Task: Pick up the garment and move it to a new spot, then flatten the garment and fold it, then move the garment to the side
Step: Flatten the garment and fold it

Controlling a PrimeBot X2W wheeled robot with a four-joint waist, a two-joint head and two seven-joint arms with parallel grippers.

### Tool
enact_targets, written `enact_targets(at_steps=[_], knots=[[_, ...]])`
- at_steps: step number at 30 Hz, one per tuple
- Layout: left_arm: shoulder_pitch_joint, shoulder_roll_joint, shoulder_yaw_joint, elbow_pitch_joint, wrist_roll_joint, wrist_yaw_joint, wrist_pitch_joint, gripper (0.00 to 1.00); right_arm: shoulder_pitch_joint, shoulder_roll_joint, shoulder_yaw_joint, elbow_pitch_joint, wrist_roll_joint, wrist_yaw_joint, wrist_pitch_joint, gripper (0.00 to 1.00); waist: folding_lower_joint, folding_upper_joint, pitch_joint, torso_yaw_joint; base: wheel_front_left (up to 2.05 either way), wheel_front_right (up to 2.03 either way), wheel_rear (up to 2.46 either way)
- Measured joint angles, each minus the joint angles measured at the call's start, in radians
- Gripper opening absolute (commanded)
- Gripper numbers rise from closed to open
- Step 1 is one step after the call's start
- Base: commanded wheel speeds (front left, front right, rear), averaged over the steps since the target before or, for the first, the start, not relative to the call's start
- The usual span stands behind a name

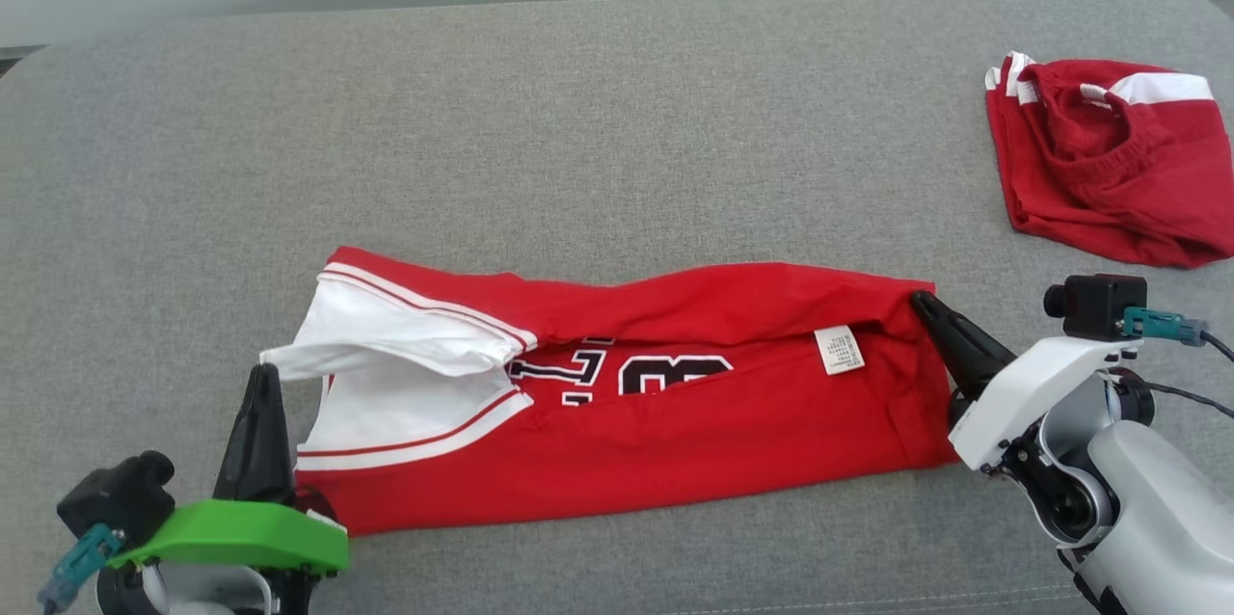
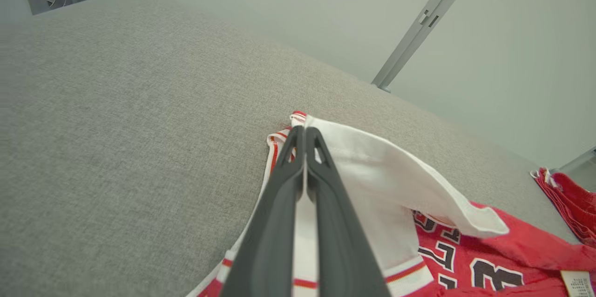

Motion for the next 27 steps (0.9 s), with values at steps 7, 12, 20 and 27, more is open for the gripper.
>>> enact_targets(at_steps=[7,12,20,27], knots=[[0.069,-0.006,-0.024,-0.031,0.001,0.008,0.0,0.0,0.02,-0.01,0.0,-0.007,0.0,0.0,-0.006,0.0,0.0,0.0,-0.007,0.002,0.0,0.0,0.0],[0.099,-0.003,-0.023,-0.063,0.012,0.014,0.0,0.0,0.022,-0.017,-0.005,-0.027,0.0,-0.002,-0.007,0.0,0.0,0.0,-0.005,-0.002,0.0,0.0,0.0],[0.155,-0.002,-0.025,-0.076,0.019,0.027,0.0,0.0,0.053,-0.025,-0.012,-0.043,0.021,-0.01,-0.003,0.0,0.0,0.0,-0.002,-0.007,0.0,0.0,0.0],[0.17,0.0,-0.03,-0.055,0.027,0.035,0.005,0.0,0.077,-0.026,0.02,-0.019,0.026,-0.012,0.03,0.0,0.0,0.0,0.004,-0.013,0.0,0.0,0.0]])
